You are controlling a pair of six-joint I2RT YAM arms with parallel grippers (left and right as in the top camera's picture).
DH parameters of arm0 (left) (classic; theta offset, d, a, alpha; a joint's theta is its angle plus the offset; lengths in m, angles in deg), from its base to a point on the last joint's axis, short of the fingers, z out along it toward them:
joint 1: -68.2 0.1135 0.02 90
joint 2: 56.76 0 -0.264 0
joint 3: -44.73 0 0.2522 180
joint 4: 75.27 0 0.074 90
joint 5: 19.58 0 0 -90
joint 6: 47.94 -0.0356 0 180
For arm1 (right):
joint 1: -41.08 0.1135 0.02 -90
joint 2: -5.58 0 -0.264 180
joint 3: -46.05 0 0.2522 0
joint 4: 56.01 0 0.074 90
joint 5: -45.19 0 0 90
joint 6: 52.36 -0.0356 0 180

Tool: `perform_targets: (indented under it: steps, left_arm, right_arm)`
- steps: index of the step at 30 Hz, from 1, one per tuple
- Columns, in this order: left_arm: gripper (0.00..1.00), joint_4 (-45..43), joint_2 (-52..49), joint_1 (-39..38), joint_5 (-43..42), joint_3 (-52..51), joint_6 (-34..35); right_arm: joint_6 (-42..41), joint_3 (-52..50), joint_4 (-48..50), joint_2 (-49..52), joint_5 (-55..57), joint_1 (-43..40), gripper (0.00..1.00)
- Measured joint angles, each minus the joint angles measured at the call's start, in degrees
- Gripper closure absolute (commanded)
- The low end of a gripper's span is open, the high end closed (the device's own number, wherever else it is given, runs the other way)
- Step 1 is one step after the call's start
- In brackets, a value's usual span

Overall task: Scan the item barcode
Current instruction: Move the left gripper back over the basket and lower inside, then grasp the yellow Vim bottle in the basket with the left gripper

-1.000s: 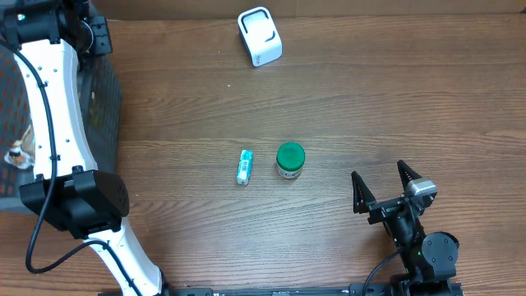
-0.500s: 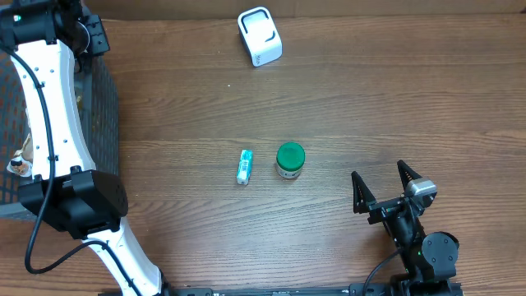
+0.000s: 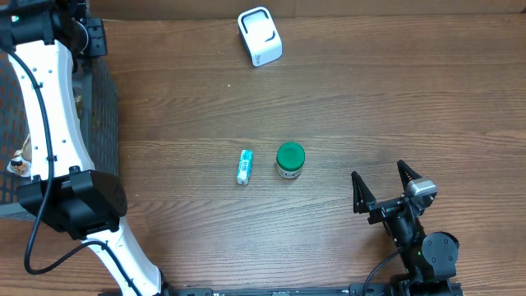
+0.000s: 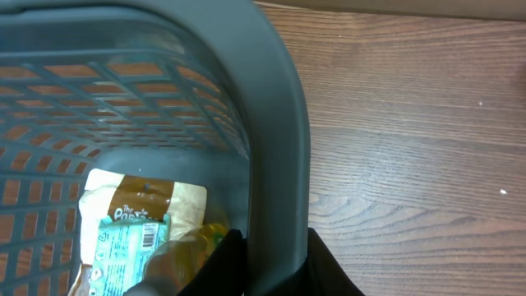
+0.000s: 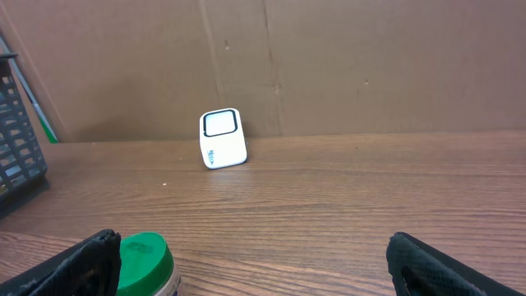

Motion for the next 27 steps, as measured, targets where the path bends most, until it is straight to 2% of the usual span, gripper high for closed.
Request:
perform_targets:
  steps: [19,24,27]
  left_arm:
    - [0.91,-0.26,0.0,0.81,-4.81,0.0,-5.7]
    - [0.85,-0.63,-0.04,0.79,-6.1,-0.11,-7.32]
    - [0.77,-0.68,-0.11,0.79,-6.34,-0.11,-7.39]
  right_arm:
    - [0.0,0.0,-0.02,0.0,0.0,0.0,0.0]
    - [0.0,0.0,-0.02,0.0,0.0,0.0,0.0]
    - [0.0,0.0,0.0,0.0,0.0,0.0,0.0]
